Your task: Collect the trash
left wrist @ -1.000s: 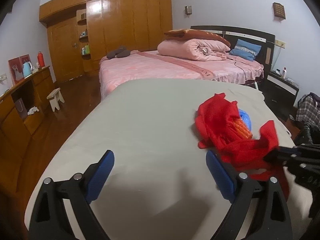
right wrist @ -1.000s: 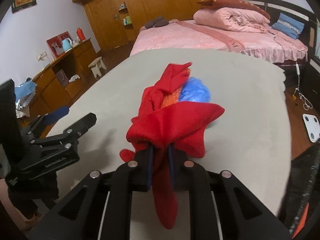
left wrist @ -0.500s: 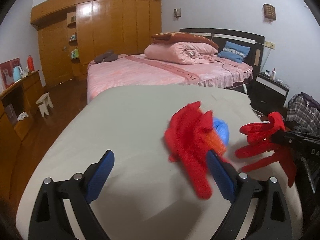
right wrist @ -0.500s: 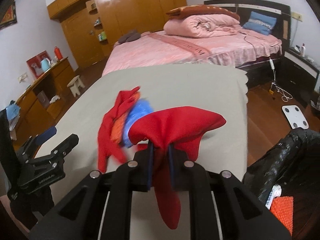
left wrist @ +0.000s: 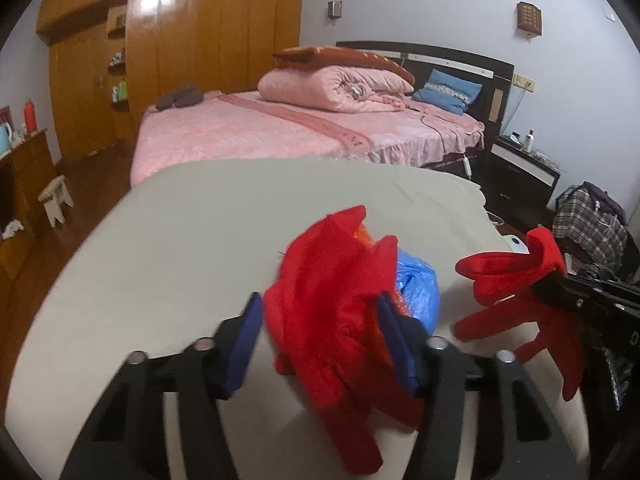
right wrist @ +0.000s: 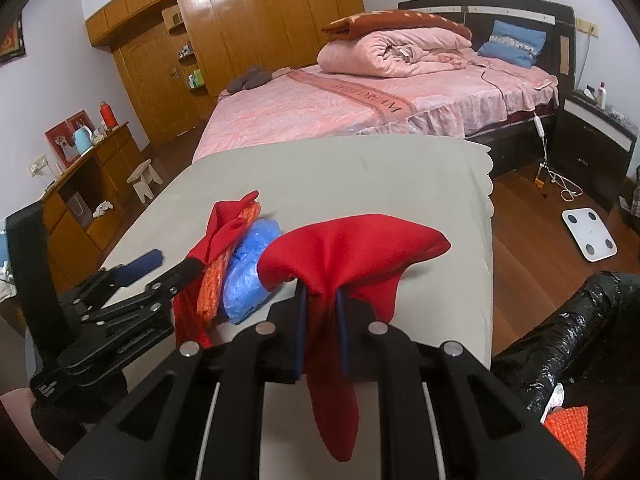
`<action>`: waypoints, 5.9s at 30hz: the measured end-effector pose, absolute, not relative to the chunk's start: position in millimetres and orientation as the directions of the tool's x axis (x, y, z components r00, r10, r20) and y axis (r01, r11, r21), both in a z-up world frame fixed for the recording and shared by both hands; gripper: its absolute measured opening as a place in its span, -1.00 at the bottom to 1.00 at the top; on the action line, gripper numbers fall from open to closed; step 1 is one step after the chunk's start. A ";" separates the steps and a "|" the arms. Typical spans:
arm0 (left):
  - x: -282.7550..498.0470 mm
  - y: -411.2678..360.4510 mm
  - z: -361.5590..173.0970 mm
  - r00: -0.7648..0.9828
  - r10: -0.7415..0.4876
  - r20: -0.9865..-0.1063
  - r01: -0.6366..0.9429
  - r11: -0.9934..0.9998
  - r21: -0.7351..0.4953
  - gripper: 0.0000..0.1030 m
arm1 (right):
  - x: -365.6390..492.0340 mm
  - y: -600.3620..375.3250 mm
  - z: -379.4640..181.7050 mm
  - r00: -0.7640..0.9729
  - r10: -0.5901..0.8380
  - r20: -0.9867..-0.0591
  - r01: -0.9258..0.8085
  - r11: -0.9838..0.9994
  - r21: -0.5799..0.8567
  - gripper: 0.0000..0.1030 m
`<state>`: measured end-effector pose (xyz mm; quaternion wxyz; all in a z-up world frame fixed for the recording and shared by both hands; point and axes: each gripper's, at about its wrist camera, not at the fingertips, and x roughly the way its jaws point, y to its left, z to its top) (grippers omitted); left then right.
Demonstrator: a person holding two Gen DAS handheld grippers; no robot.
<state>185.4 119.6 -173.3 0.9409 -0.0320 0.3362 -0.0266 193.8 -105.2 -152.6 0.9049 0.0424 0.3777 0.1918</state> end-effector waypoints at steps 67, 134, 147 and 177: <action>161.1 169.8 -150.0 0.759 0.041 -0.650 -0.127 0.988 -0.086 -0.84 | 179.2 -96.0 -136.3 0.642 0.390 -0.660 -0.335 0.917 0.217 -0.76; 57.5 -81.2 -18.8 0.814 -0.318 -0.486 0.348 0.937 -0.031 -0.83 | 16.3 -288.9 -38.4 0.849 0.185 -0.494 -0.126 0.980 0.152 -0.76; 61.0 -135.1 -34.9 0.762 -0.400 -0.509 0.451 0.892 -0.028 -0.83 | -0.6 -330.1 -53.0 0.849 0.089 -0.521 -0.017 0.990 0.140 -0.76; 114.1 -197.5 -100.3 0.613 -0.484 -0.624 0.551 0.829 -0.101 0.14 | 44.4 -383.7 -134.1 0.744 0.036 -0.667 0.082 0.986 0.145 -0.02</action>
